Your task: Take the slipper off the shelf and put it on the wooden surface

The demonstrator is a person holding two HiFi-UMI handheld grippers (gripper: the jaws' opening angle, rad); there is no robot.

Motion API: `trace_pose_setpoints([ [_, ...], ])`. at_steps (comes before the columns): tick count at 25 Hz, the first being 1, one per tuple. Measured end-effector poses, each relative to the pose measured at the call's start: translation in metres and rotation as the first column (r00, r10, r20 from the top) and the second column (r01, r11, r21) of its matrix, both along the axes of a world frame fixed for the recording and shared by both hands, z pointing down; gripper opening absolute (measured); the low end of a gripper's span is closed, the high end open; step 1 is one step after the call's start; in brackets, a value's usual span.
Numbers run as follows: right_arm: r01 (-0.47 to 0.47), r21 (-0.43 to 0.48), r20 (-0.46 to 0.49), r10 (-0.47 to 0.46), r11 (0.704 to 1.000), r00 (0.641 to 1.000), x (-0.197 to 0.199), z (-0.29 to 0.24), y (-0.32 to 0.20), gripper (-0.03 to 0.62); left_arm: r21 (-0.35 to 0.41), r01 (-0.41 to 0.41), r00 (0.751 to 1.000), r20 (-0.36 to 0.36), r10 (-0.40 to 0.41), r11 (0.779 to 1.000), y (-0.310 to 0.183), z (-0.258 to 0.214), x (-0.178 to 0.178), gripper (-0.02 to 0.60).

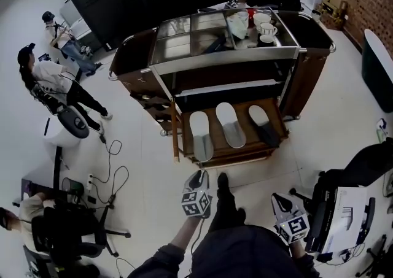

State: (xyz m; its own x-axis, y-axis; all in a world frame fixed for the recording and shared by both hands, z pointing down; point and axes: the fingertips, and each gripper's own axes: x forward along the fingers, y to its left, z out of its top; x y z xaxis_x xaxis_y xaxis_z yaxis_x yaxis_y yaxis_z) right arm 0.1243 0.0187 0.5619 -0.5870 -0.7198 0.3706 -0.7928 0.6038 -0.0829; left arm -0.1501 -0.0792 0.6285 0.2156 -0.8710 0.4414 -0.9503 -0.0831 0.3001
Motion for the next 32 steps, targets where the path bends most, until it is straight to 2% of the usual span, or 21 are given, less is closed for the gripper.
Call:
trace_pose_setpoints([
  [3,0.090,0.000,0.018,-0.090,0.996,0.996,-0.029,0.007,0.003,0.000,-0.022,-0.036,0.998,-0.048,0.035,0.999,0.065,-0.025,0.026,0.083],
  [7,0.191,-0.041,0.021,-0.190,0.981,0.982,-0.068,0.018,0.019,0.000,-0.036,-0.068,0.997,-0.048,0.066,0.997,0.113,-0.025,0.061,0.057],
  [10,0.244,-0.048,0.019,-0.243,0.969,0.970,-0.089,0.019,0.030,0.000,-0.022,-0.169,0.985,-0.046,0.168,0.985,0.126,-0.035,0.095,0.055],
  [12,0.257,-0.043,0.004,-0.257,0.965,0.966,-0.097,0.015,0.034,0.000,-0.003,-0.259,0.965,-0.045,0.258,0.966,0.131,-0.044,0.115,0.052],
  [15,0.251,-0.034,-0.023,-0.252,0.967,0.968,-0.097,0.013,0.044,0.000,0.029,-0.329,0.944,0.000,0.329,0.944,0.142,-0.052,0.125,0.051],
  [20,0.209,0.013,-0.020,-0.208,0.978,0.978,-0.092,-0.002,0.034,0.000,0.101,-0.346,0.938,0.071,0.340,0.933,0.131,-0.073,0.118,0.049],
  [25,0.166,0.022,0.000,-0.166,0.986,0.986,-0.076,-0.005,0.039,0.000,0.105,-0.385,0.921,0.110,0.374,0.917,0.131,-0.071,0.126,0.046],
  [32,0.148,0.011,-0.004,-0.148,0.989,0.989,-0.067,-0.001,0.043,0.000,0.093,-0.430,0.901,0.112,0.420,0.898,0.137,-0.066,0.141,0.043],
])
